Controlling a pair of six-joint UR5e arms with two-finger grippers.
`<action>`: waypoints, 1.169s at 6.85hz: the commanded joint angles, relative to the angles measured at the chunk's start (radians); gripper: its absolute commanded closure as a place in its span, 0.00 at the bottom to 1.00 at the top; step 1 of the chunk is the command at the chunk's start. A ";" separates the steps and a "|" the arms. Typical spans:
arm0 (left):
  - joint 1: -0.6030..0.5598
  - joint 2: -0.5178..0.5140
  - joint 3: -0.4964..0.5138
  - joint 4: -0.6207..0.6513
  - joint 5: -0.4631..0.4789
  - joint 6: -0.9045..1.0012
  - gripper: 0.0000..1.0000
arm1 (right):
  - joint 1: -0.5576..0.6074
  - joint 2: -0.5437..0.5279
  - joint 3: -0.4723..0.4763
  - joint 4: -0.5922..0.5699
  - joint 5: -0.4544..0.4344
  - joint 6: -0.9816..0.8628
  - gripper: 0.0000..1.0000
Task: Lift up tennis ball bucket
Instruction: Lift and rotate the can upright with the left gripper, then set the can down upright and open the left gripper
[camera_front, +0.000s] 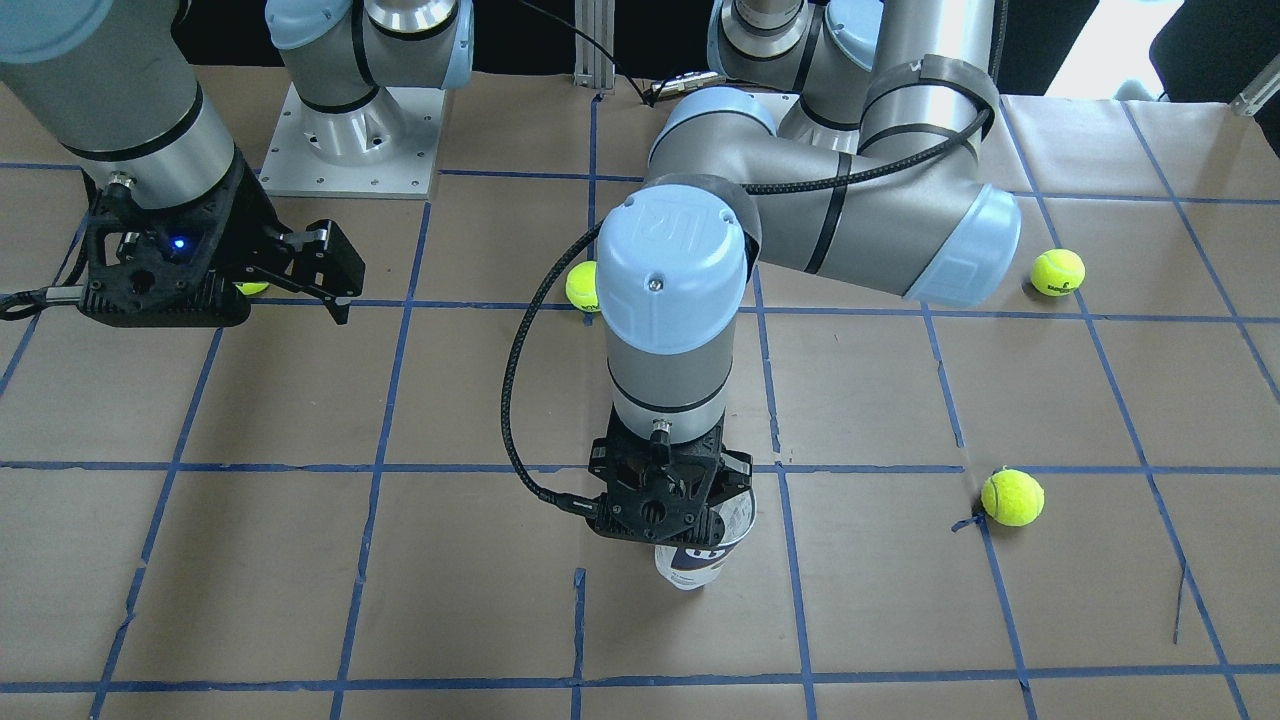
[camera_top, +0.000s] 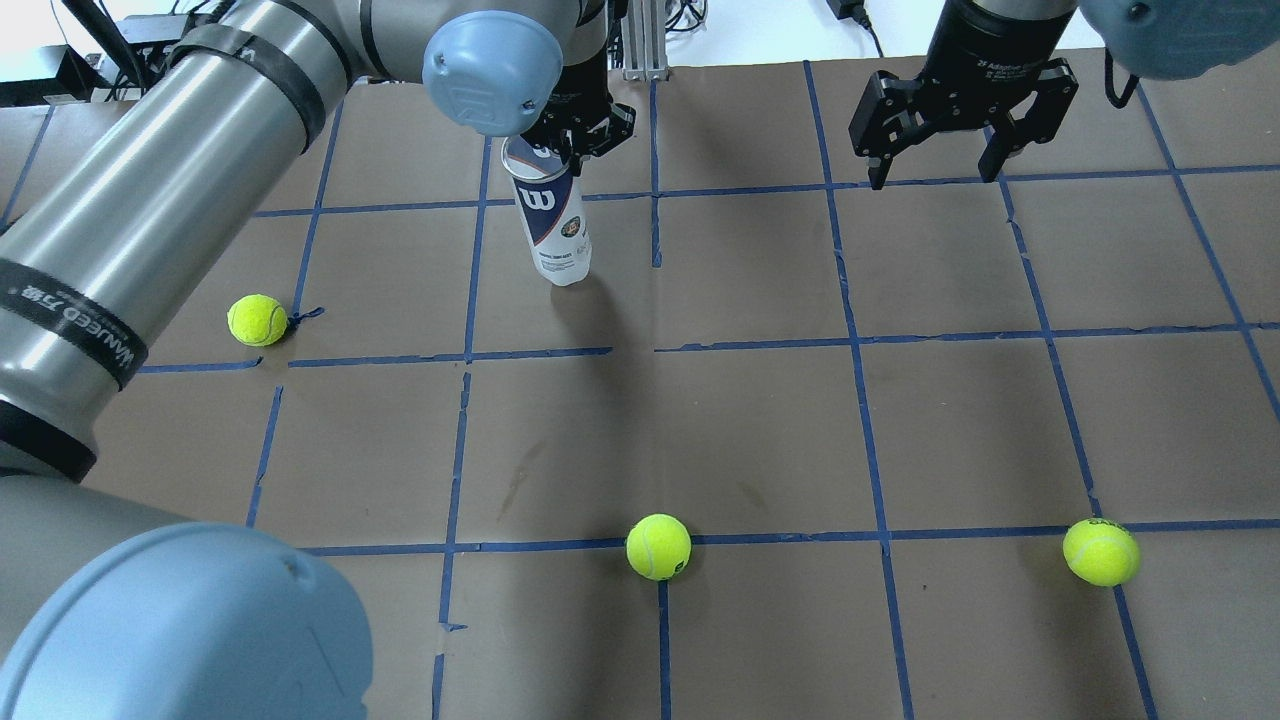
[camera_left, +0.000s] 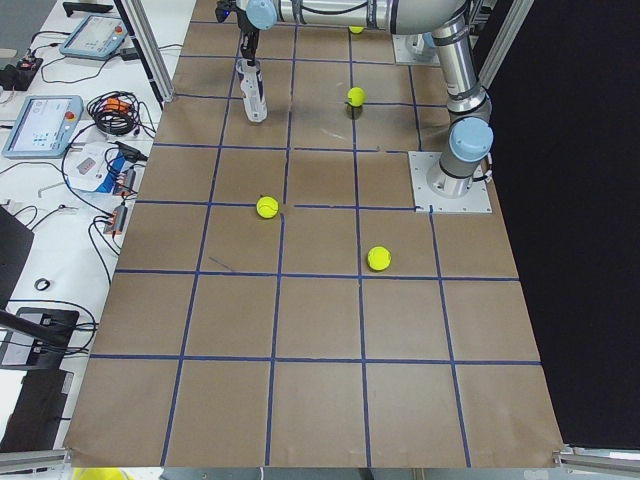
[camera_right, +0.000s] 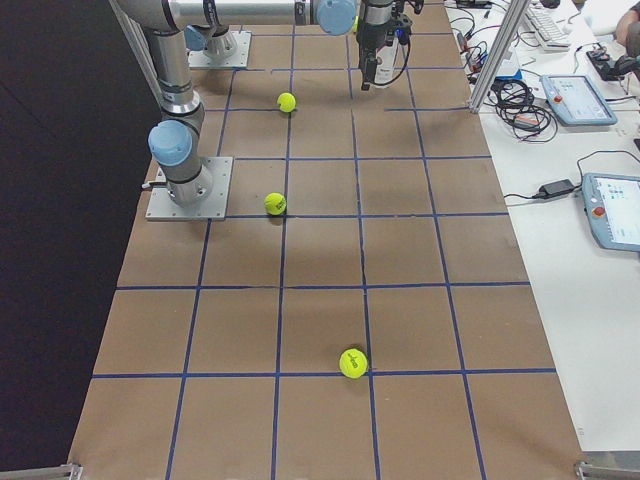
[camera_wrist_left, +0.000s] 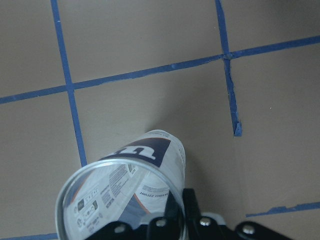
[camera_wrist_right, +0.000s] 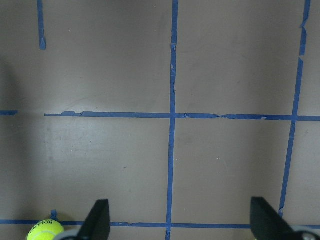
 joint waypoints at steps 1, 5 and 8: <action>-0.001 -0.020 0.008 0.017 -0.033 -0.008 0.37 | -0.003 0.001 0.000 0.001 -0.002 -0.007 0.00; 0.012 0.082 -0.003 0.001 -0.066 -0.003 0.00 | -0.007 0.001 0.005 -0.001 -0.008 -0.012 0.00; 0.157 0.278 -0.015 -0.227 -0.159 0.085 0.00 | -0.006 0.001 0.005 0.002 -0.008 -0.011 0.00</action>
